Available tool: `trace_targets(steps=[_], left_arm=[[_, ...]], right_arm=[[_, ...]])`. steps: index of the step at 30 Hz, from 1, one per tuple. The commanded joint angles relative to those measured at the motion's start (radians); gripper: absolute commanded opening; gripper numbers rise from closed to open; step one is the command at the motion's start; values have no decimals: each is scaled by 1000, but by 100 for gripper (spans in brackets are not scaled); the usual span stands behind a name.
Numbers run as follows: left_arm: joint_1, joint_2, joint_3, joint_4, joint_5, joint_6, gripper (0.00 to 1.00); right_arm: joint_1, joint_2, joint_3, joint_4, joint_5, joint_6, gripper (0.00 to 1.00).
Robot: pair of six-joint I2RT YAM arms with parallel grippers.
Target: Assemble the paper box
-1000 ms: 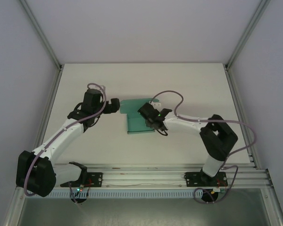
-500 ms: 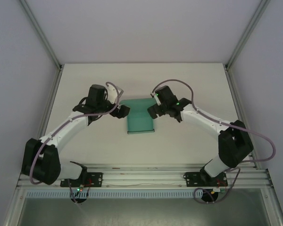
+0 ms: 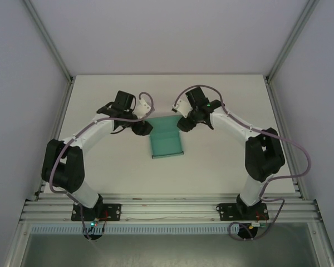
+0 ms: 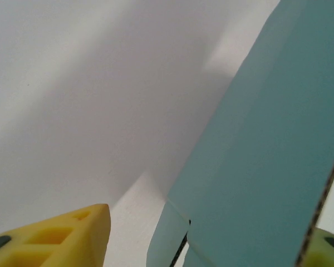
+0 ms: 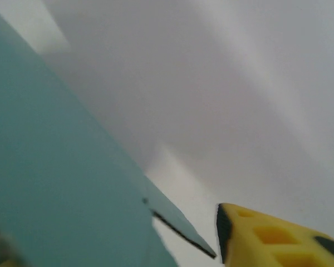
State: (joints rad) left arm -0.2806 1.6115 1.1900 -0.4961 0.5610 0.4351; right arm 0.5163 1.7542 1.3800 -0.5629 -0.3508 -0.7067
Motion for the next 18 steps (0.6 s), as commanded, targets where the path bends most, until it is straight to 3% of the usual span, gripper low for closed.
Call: trace_targets(steps=[1, 5, 14, 16, 18], left_arm=[[7, 25, 53, -63, -5, 25, 48], [7, 47, 79, -87, -13, 26, 39], [7, 48, 69, -104, -78, 23, 37], [7, 46, 67, -100, -89, 9, 31], [5, 45, 67, -91, -90, -9, 18]], right_arm=[[3, -31, -9, -43, -33, -53, 42], [2, -16, -3, -43, -33, -57, 39], [3, 20, 11, -45, -50, -61, 27], [3, 24, 12, -44, -51, -45, 22], [2, 24, 13, -45, -56, -36, 18]])
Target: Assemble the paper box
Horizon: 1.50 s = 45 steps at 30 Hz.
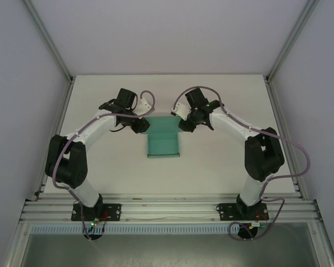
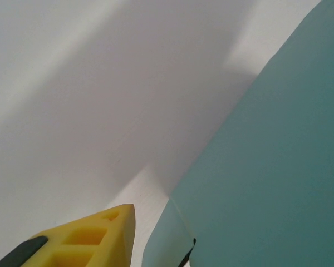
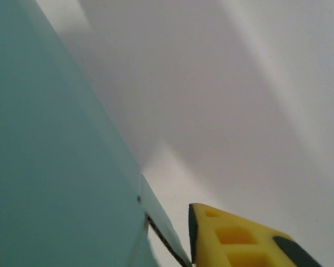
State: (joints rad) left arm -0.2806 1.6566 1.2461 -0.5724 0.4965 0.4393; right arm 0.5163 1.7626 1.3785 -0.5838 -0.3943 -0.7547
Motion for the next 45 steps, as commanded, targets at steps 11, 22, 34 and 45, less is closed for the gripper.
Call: trace_targets(steps=[11, 22, 34, 45], left_arm=[[-69, -31, 8, 117, -153, -248, 0], [-158, 24, -11, 387, -255, -794, 0], [-181, 67, 31, 485, -317, -1032, 0], [-197, 94, -15, 621, -315, -1076, 1]], right_arm=[[51, -48, -12, 102, 131, 367, 5], [159, 34, 1, 341, 410, 959, 4], [195, 94, -2, 381, 399, 1005, 3], [211, 57, -101, 454, 409, 967, 3]])
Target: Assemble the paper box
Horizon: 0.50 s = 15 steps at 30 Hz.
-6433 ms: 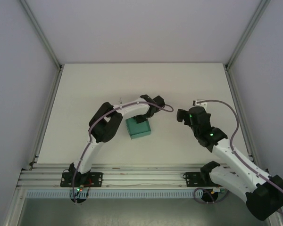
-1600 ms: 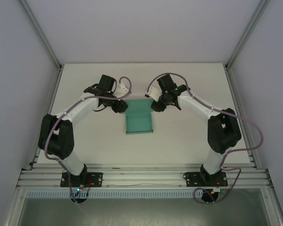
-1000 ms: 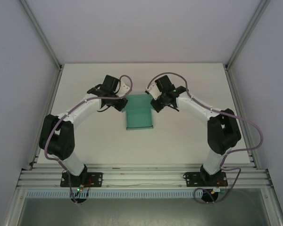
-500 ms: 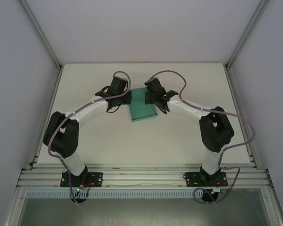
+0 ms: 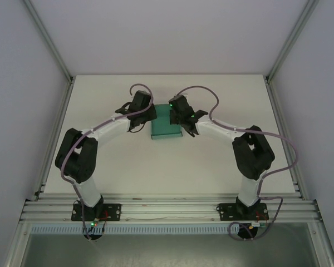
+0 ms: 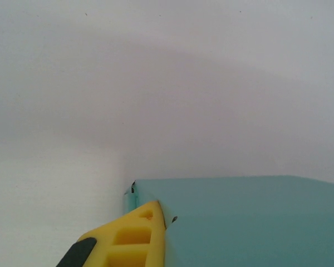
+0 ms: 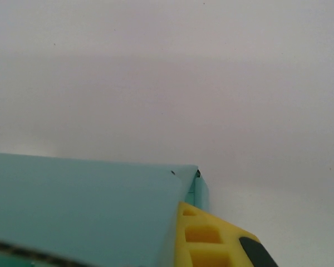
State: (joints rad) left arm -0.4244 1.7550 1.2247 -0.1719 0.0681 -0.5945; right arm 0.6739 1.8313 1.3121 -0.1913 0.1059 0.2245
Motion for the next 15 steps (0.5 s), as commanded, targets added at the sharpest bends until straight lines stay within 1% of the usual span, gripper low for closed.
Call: trace_targets(steps=[1, 3, 5, 8, 10, 11, 12, 13, 15], left_arm=[[-60, -2, -9, 239, 106, -32, 1], [-70, 4, -32, 261, 127, 15, 1], [-76, 4, -49, 246, 134, 49, 1], [-87, -26, -110, 252, 138, 123, 6], [-96, -61, -175, 272, 131, 156, 9], [-100, -83, -210, 284, 137, 173, 13], [-101, -98, -243, 300, 141, 179, 16], [-101, -112, -270, 317, 151, 176, 17], [-103, -136, -314, 350, 170, 174, 23]], right_arm=[[54, -13, -44, 69, -78, -18, 3], [53, -20, -64, 84, -48, -35, 3], [54, -23, -82, 84, -13, -59, 3], [54, -32, -122, 86, 27, -86, 3], [53, -41, -166, 113, 37, -98, 3], [54, -45, -190, 127, 40, -106, 3], [53, -52, -212, 139, 41, -114, 3], [56, -59, -234, 154, 44, -118, 3], [58, -77, -284, 201, 29, -132, 3]])
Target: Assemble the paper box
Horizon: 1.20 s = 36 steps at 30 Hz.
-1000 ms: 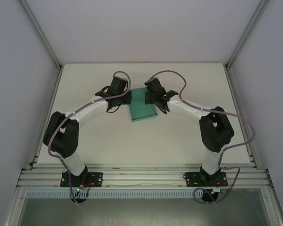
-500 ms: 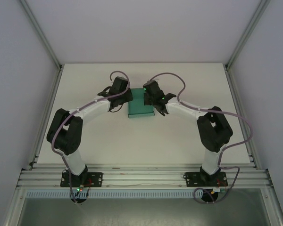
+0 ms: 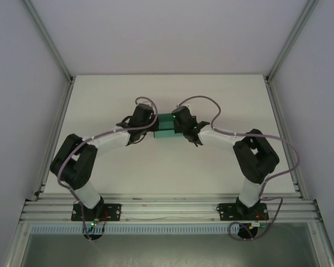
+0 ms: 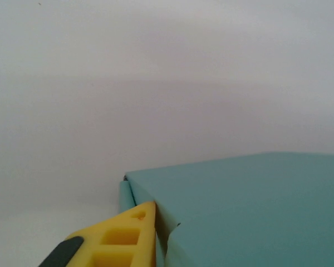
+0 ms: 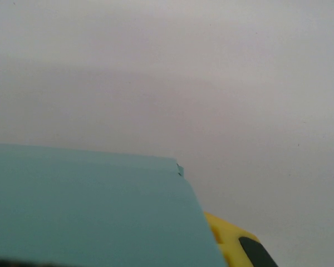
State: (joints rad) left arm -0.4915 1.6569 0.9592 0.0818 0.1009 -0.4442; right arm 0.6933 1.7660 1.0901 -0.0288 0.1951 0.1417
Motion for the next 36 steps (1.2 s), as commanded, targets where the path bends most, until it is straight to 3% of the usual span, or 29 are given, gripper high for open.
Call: trace_targets(steps=[1, 4, 7, 11, 13, 19, 22, 24, 27, 31, 36], left_arm=[[-38, -48, -64, 108, 140, 20, 24], [-38, -69, -79, 96, 145, 20, 31], [-38, -100, -68, 48, 144, 24, 47], [-37, -180, -72, -4, 148, 39, 77], [-36, -225, -70, -54, 106, 48, 100], [-36, -339, -14, -283, -47, 27, 100], [-26, -376, 21, -389, -171, -59, 100], [1, -384, 37, -417, -173, -99, 100], [77, -355, 31, -389, -70, -171, 100], [178, -259, 15, -284, 165, -243, 100], [191, -174, -15, -194, 298, -266, 96]], right_arm=[[44, -21, -85, 60, -62, -56, 3], [65, -46, -136, 102, -43, -105, 3], [93, -57, -166, 115, 2, -155, 3], [114, -54, -175, 106, 44, -165, 4], [123, -53, -177, 108, 65, -159, 4], [131, -55, -197, 151, 89, -139, 4], [136, -61, -227, 208, 98, -142, 5], [138, -66, -241, 230, 102, -142, 7], [147, -73, -258, 264, 111, -155, 8], [155, -67, -267, 284, 131, -156, 10], [173, -68, -274, 291, 163, -160, 14]])
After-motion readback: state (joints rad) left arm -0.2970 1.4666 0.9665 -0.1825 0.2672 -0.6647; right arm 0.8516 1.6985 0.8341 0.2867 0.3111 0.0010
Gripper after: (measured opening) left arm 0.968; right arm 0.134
